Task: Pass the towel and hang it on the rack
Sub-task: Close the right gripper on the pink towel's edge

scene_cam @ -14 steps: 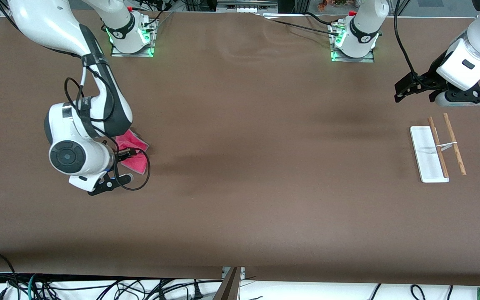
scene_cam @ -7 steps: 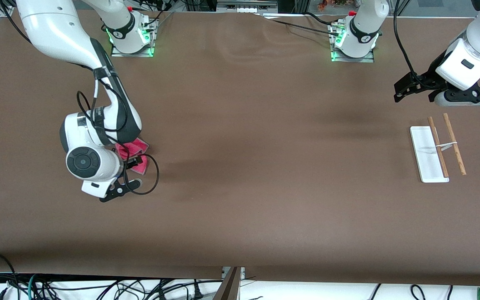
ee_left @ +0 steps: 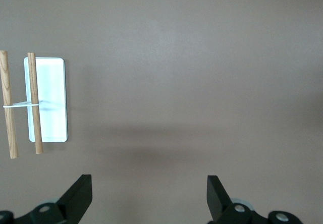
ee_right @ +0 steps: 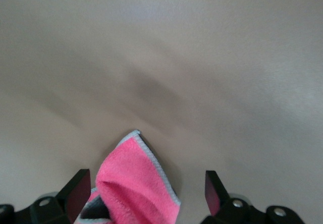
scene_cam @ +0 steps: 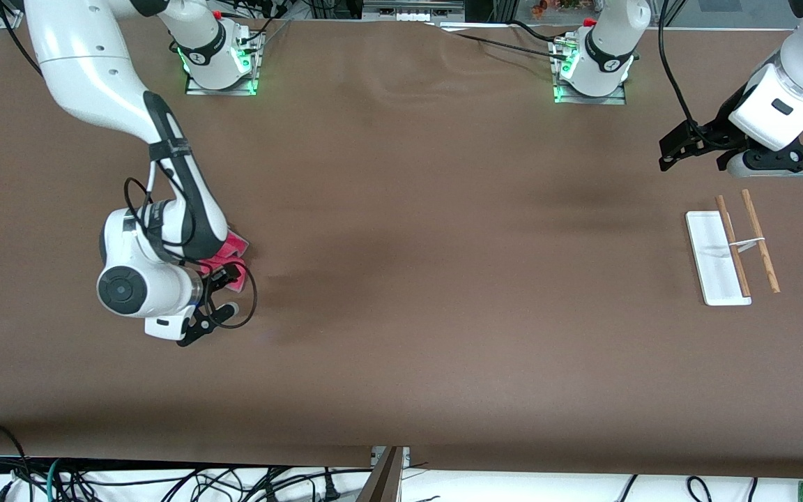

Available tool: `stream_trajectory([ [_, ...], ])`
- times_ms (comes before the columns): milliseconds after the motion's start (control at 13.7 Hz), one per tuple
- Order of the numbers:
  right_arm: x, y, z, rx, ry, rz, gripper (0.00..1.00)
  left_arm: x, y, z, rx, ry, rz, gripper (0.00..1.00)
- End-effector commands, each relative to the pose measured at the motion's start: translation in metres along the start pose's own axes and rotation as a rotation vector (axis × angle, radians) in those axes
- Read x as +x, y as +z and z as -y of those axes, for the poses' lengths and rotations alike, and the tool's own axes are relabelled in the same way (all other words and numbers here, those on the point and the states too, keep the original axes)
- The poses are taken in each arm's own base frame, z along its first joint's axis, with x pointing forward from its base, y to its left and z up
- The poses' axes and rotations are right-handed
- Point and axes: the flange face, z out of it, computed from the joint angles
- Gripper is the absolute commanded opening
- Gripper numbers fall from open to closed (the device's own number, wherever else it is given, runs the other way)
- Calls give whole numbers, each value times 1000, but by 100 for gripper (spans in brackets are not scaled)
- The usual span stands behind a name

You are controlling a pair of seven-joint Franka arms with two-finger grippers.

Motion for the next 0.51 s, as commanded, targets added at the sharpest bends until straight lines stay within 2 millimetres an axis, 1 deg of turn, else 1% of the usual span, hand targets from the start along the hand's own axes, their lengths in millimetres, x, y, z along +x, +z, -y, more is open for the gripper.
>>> stream_trajectory([
  [0,2,9,-6,65,-26,-32,100,-5,-7,-1,-14,-8,-4,100],
  [146,3,14,-6,79,-19,-39,100,-5,-7,-1,-14,-8,-4,100],
  [291,4,23,-5,83,-24,-29,100,-5,-7,-1,-14,-8,-4,100],
  [364,4,23,-5,82,-27,-30,100,-5,-7,-1,-14,-8,-4,100],
  [437,4,30,-7,86,-27,-24,100,-5,-7,-1,-14,-8,-4,100],
])
